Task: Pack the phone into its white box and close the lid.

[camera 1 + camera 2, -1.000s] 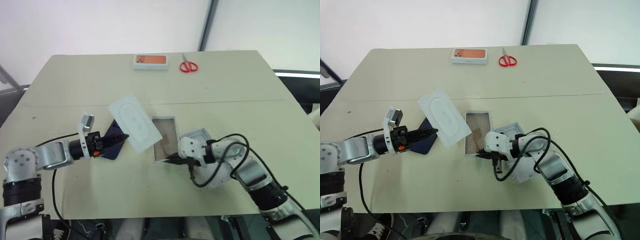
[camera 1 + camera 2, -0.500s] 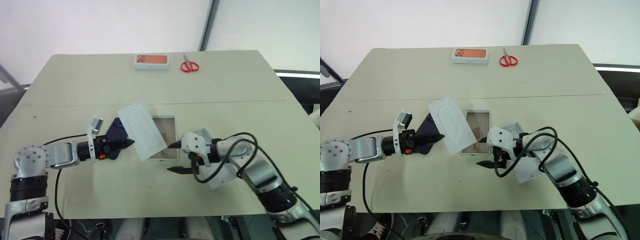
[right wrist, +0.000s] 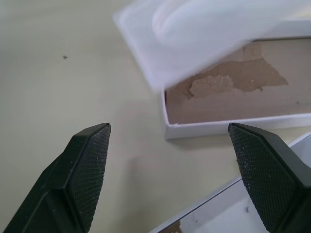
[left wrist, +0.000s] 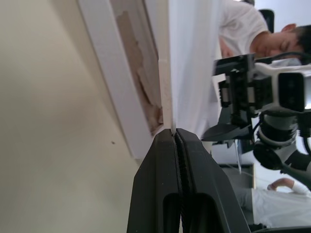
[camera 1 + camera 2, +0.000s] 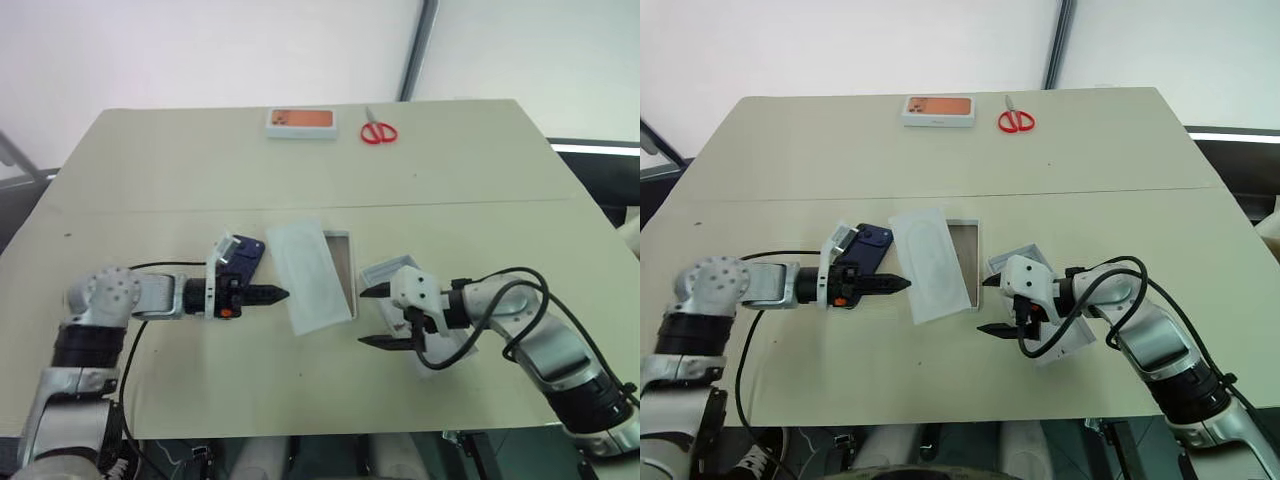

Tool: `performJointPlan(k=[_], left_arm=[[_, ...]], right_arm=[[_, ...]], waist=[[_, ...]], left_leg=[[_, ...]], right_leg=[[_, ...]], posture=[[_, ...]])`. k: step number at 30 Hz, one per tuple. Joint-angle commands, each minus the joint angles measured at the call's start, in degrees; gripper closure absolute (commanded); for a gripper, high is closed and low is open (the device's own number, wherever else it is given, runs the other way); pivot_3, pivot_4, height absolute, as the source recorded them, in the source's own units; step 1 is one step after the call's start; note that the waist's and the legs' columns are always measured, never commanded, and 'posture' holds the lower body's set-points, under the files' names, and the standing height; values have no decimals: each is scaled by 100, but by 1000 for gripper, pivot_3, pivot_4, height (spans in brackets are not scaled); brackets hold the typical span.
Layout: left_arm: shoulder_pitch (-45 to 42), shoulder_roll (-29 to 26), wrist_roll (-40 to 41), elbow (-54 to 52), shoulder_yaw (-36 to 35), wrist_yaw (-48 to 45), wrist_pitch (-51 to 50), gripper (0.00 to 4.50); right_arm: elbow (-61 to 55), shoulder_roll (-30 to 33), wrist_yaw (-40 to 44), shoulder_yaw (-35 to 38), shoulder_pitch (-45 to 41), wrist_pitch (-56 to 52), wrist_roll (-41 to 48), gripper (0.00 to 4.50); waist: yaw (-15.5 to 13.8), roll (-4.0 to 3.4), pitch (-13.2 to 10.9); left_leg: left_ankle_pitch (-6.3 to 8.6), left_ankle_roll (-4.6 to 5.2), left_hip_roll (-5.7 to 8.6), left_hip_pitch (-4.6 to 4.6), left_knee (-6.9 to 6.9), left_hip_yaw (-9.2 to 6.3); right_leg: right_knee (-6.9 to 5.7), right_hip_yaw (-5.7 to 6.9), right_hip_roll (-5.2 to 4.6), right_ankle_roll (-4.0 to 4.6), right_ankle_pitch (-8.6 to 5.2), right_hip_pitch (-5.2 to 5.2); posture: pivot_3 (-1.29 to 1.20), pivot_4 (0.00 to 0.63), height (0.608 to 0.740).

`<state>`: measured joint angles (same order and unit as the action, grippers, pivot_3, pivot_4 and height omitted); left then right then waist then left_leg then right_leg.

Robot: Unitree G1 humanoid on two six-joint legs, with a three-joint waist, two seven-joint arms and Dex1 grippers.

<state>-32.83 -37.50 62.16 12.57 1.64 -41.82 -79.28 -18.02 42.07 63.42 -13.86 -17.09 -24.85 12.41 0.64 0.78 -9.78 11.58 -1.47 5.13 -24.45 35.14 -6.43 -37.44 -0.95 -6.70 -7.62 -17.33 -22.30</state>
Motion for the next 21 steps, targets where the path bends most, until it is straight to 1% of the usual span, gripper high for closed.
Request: performJointPlan(k=[1,9,13,17,20,21], left_arm=[[-600,-84,-685,604,401,-869,407,4500],[-1596,108,-1933,1858,1295,-2468,1064,4500],[-1798,263,-2439,2225,1584,-3054,1365,4500],[-2031,537,-2817,2732,1591,-3287,1468,4500],[-2064,625,-2985,2821,1577,-3490,1427,4500],[-2063,650,-3057,2852,1546,-3483,1462,4212]], right_arm=[[-35,-11,-68,139,-47,100,60,470],[-129,21,-201,220,147,23,130,470],[-138,7,-256,196,172,46,98,470],[-201,-30,-314,169,166,-12,122,470],[-180,-41,-361,190,160,-11,123,470],[-174,-32,-368,199,162,-1,121,422]], waist=[[-8,1,-1],[15,3,-2],[18,4,-2],[12,9,-5],[15,9,-6],[15,10,-6]], left_leg=[[0,0,0,0,1,0],[-1,0,0,-3,-1,-1],[-1,1,-1,-3,1,-1],[-1,2,0,-4,2,-1],[-1,2,0,-4,5,-2],[-1,2,0,-4,4,-2]], right_leg=[[0,1,0,0,0,0],[0,4,6,-1,0,-4],[-2,4,8,-2,0,-3],[-2,5,8,-3,0,-1],[-5,5,9,-3,0,-1],[-5,5,9,-3,0,-1]], posture=[[0,150,740],[0,150,740],[0,150,740],[0,150,740],[0,150,740],[0,150,740]])
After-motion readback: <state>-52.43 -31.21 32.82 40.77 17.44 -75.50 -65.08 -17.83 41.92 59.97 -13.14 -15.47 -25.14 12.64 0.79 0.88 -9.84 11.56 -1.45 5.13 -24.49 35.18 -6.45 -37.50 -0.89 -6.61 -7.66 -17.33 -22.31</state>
